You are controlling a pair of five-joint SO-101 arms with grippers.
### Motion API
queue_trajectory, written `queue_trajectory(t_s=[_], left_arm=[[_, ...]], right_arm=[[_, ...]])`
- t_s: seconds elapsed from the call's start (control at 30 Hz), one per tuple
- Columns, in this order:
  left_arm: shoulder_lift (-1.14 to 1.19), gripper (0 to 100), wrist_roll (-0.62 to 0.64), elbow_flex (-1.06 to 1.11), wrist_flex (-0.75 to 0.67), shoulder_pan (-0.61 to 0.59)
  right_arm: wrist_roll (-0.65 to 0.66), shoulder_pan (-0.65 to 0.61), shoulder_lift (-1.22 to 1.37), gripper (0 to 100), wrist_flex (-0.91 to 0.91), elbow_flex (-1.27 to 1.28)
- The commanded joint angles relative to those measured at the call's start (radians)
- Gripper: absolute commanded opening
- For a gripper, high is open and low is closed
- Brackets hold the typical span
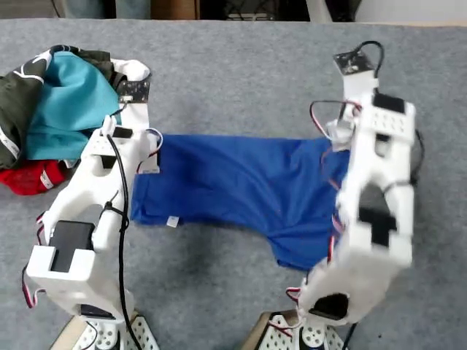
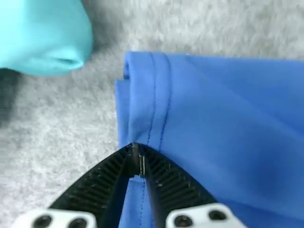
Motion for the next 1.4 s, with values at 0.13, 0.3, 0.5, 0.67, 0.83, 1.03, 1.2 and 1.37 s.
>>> queue_trajectory(t_s=[0.13,0.3,0.5,0.67,0.83,1.03,1.2,1.37], left_arm=[[0.032,3,-0.009,-0.004,-0.028,0.001],[0.038,3,-0.017,-0.002,-0.028,0.010],[0.031,3,-0.017,-0.005,-0.054,0.010],[-0.031,3,-0.017,-0.073,0.008,0.005],[-0.144,3,-0.011,-0.136,0.069,0.002],[-0.051,3,0.017,-0.067,0.069,-0.048],[-0.120,3,0.009,-0.018,0.169,-0.004],[-0.334,3,-0.071,0.151,0.183,0.093]], right_arm=[[-0.029,0.023,0.542,1.4,0.114,-0.684],[-0.018,0.064,0.773,1.5,0.269,-1.225],[0.078,0.074,0.872,1.4,0.496,-1.527],[0.087,0.101,0.771,1.4,0.566,-1.517],[0.051,0.124,0.538,1.4,0.569,-1.406],[0.055,0.095,0.096,1.4,0.566,-0.875],[0.143,0.074,-0.294,1.3,0.528,-0.248],[0.374,0.080,-0.642,1.3,0.302,0.303]])
